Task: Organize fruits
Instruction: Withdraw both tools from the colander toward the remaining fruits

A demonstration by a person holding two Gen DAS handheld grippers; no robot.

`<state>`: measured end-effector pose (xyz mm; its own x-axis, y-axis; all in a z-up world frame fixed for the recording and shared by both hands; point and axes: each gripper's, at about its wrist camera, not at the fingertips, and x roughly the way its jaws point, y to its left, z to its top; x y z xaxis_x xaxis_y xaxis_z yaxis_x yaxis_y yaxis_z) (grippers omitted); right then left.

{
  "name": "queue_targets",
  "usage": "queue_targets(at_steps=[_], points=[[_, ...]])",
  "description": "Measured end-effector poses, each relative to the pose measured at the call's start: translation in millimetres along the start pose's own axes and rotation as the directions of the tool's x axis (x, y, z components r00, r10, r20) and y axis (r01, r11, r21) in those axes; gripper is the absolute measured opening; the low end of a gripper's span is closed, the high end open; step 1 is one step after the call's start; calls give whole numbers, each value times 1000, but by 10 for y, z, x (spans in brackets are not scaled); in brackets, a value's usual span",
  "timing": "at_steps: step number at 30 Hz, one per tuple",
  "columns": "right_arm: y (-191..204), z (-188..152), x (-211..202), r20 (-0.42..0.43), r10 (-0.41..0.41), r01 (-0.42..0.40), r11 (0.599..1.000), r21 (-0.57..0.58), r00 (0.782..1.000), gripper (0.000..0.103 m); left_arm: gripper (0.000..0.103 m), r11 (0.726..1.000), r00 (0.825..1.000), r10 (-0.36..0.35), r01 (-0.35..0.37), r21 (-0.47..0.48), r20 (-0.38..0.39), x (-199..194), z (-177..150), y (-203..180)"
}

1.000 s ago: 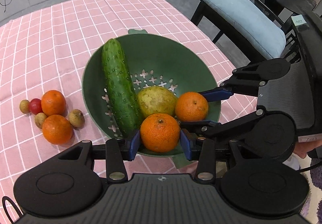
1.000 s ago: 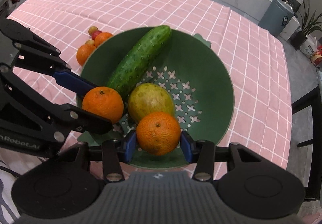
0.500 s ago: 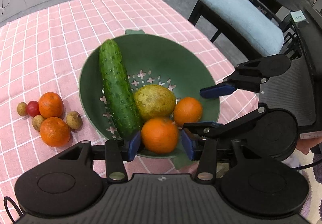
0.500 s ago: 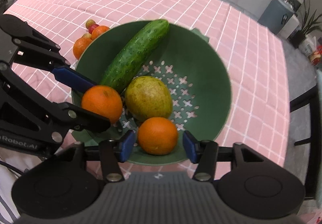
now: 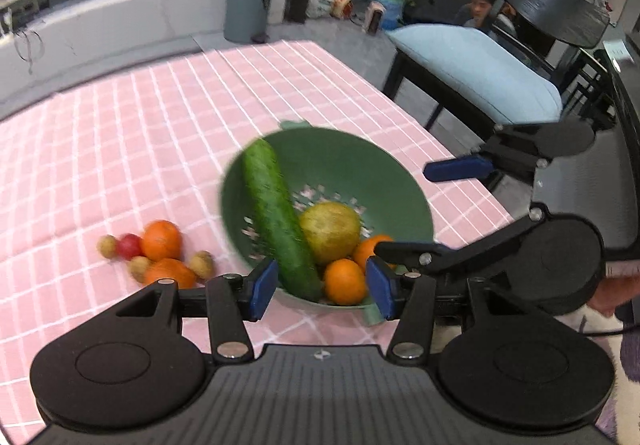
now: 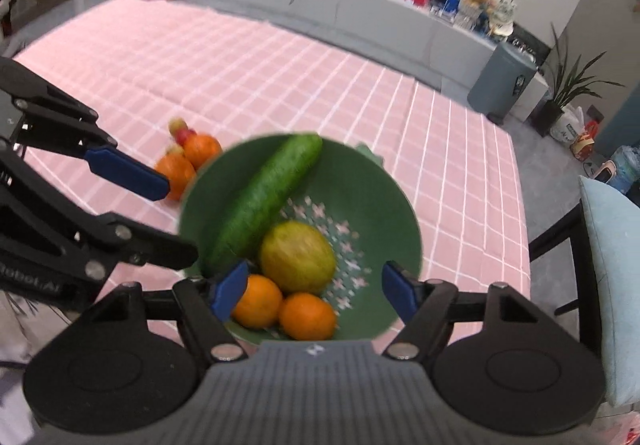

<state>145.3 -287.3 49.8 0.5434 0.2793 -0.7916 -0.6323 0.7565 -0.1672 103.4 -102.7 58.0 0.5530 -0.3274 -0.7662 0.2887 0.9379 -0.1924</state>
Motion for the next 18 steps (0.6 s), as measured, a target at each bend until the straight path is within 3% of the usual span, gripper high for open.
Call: queue_targets(at_steps=[7,18], points=[[286,81,-77,93,49,-50,999,13,994,75,60,998,997,66,-65,-14,34,-249,-79,214],[679,359,64,127,147,-132,984,-117,981,74,60,983,990,142,-140,-116,9,-345,-262,763]])
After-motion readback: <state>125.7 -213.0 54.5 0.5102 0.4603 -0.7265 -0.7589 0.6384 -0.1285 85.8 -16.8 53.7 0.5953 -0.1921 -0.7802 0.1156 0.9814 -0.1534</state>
